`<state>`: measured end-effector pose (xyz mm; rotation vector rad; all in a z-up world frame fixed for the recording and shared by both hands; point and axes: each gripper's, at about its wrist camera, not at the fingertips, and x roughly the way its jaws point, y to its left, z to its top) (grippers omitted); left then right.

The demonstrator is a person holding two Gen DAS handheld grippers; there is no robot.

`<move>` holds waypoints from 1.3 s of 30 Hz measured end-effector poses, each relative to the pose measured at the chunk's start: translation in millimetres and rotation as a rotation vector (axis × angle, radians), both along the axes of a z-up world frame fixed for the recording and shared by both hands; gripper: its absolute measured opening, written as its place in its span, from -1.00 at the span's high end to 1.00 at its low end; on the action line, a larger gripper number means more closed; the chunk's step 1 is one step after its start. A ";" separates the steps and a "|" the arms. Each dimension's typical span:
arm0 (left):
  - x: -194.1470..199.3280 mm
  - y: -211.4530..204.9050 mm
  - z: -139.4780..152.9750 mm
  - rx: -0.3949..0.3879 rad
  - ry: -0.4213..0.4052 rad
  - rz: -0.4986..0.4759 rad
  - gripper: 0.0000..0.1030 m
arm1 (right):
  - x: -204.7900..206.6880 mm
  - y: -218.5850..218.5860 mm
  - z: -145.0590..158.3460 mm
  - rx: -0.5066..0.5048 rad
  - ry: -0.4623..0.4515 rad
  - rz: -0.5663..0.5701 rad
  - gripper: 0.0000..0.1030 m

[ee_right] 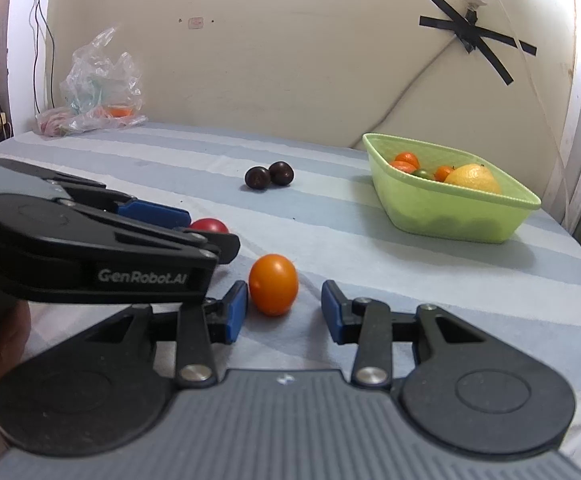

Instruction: Organize fruits

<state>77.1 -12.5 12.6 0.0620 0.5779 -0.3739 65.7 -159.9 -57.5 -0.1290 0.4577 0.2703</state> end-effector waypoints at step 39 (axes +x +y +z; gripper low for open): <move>81.3 -53.6 58.0 -0.126 0.023 -0.157 0.39 | 30.8 -60.3 44.6 0.149 -0.127 -0.059 0.44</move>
